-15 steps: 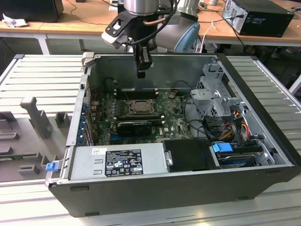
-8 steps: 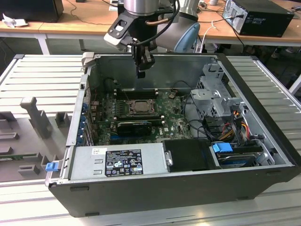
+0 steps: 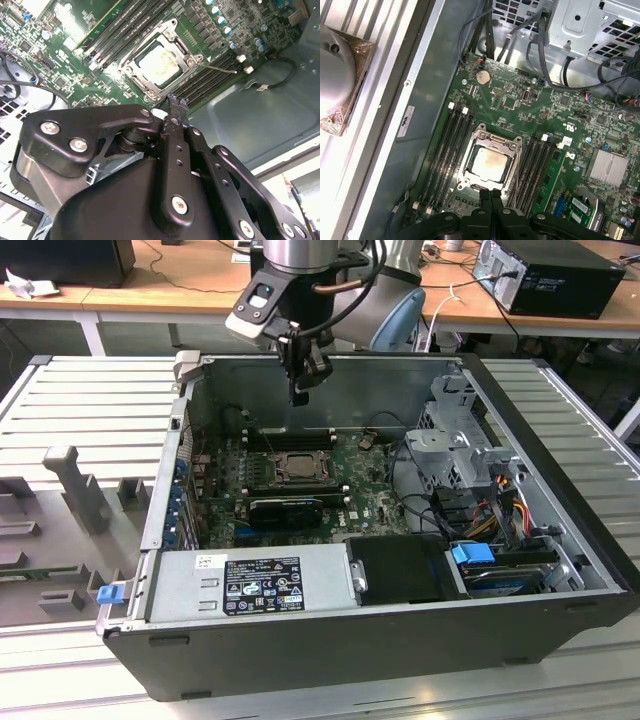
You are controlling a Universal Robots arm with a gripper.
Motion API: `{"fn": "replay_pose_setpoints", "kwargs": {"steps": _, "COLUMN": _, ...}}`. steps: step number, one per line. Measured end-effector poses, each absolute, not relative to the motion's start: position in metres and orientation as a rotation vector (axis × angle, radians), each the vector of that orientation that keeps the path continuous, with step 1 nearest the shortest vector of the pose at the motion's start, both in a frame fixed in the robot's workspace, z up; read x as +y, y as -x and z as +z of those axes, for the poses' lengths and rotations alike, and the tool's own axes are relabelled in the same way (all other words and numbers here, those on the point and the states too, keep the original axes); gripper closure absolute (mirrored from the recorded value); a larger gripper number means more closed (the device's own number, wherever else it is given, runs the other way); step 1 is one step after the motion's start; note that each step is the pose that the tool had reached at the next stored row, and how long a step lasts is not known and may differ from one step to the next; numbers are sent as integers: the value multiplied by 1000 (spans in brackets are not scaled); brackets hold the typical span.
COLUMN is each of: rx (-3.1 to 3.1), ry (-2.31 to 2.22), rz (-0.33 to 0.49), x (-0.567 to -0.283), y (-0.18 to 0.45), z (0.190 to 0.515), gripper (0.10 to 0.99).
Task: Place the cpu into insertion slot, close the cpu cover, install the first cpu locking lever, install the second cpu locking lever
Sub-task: 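Install the first cpu locking lever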
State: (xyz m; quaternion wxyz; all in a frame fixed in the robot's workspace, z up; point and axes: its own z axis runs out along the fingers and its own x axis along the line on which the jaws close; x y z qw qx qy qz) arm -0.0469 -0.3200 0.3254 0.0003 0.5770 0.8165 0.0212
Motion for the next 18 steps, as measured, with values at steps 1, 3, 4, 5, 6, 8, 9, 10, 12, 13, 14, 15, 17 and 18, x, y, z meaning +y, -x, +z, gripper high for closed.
{"fn": "replay_pose_setpoints", "kwargs": {"steps": 1, "rx": 2569, "ry": -1806, "rz": 67, "x": -320, "y": 47, "z": 325, "gripper": 980}}
{"fn": "replay_pose_setpoints", "kwargs": {"steps": 3, "rx": 2580, "ry": -1791, "rz": 67, "x": -320, "y": 47, "z": 325, "gripper": 980}}
{"fn": "replay_pose_setpoints", "kwargs": {"steps": 4, "rx": 2587, "ry": -1780, "rz": 67, "x": -320, "y": 47, "z": 325, "gripper": 980}}
{"fn": "replay_pose_setpoints", "kwargs": {"steps": 5, "rx": 2609, "ry": -1749, "rz": 67, "x": -320, "y": 47, "z": 325, "gripper": 980}}
{"fn": "replay_pose_setpoints", "kwargs": {"steps": 6, "rx": 2638, "ry": -1707, "rz": 67, "x": -320, "y": 47, "z": 325, "gripper": 980}}
{"fn": "replay_pose_setpoints", "kwargs": {"steps": 8, "rx": 2679, "ry": -1644, "rz": 66, "x": -320, "y": 47, "z": 325, "gripper": 980}}
{"fn": "replay_pose_setpoints", "kwargs": {"steps": 9, "rx": 2702, "ry": -1607, "rz": 66, "x": -320, "y": 47, "z": 325, "gripper": 980}}
{"fn": "replay_pose_setpoints", "kwargs": {"steps": 10, "rx": 2723, "ry": -1571, "rz": 66, "x": -320, "y": 47, "z": 325, "gripper": 980}}
{"fn": "replay_pose_setpoints", "kwargs": {"steps": 12, "rx": 2757, "ry": -1514, "rz": 66, "x": -320, "y": 47, "z": 325, "gripper": 980}}
{"fn": "replay_pose_setpoints", "kwargs": {"steps": 13, "rx": 2772, "ry": -1487, "rz": 66, "x": -320, "y": 47, "z": 325, "gripper": 980}}
{"fn": "replay_pose_setpoints", "kwargs": {"steps": 14, "rx": 2789, "ry": -1455, "rz": 66, "x": -320, "y": 47, "z": 325, "gripper": 980}}
{"fn": "replay_pose_setpoints", "kwargs": {"steps": 15, "rx": 2801, "ry": -1432, "rz": 66, "x": -320, "y": 47, "z": 324, "gripper": 980}}
{"fn": "replay_pose_setpoints", "kwargs": {"steps": 17, "rx": 2833, "ry": -1371, "rz": 66, "x": -320, "y": 47, "z": 324, "gripper": 980}}
{"fn": "replay_pose_setpoints", "kwargs": {"steps": 18, "rx": 2854, "ry": -1329, "rz": 66, "x": -320, "y": 47, "z": 324, "gripper": 980}}
